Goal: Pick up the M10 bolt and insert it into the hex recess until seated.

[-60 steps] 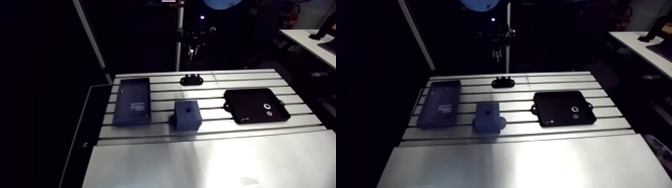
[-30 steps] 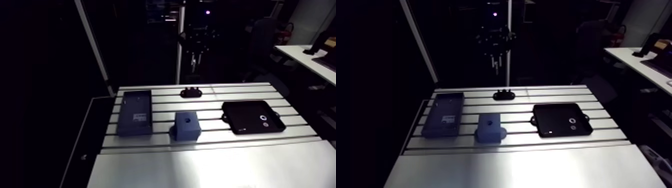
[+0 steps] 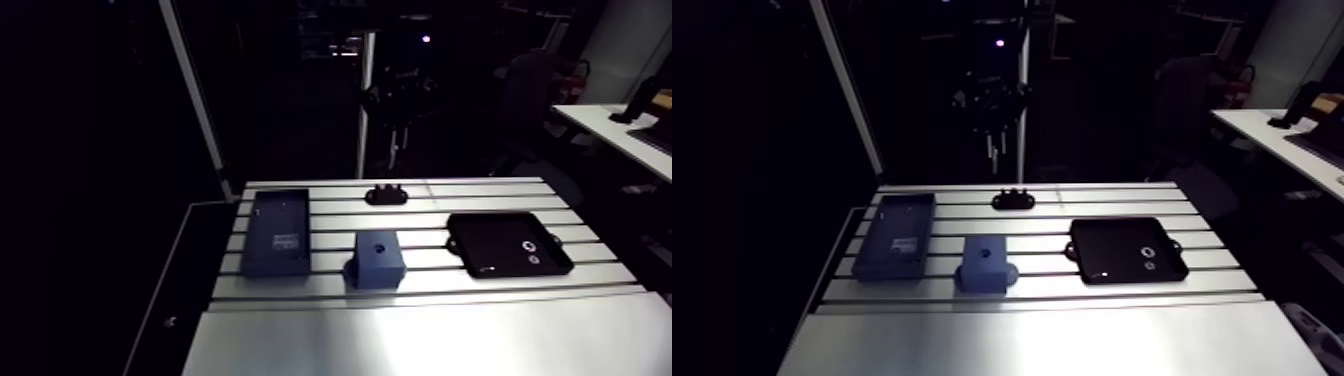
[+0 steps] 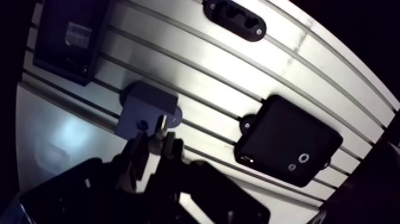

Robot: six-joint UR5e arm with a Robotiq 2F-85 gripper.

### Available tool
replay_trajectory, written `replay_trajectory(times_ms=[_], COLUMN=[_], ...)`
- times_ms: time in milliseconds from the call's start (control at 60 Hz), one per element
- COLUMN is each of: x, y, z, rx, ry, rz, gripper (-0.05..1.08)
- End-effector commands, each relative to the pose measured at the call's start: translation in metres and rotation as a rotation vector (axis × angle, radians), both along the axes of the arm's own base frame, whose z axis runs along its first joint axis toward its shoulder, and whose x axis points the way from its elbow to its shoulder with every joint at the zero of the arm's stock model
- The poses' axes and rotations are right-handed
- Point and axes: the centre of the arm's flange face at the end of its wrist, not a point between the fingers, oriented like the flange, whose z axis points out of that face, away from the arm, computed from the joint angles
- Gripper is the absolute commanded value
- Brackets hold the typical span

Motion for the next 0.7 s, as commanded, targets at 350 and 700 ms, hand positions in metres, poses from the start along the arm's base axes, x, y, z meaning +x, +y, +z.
replay_trajectory(times_ms=[350, 700], x=[0.037, 0.052], y=[-0.026, -0.026], z=[-0.017, -0.028], rx=[-0.005, 0.015], ry=[-0.042, -0.018], rz=[0.117, 0.126], gripper=[0.78, 0.78])
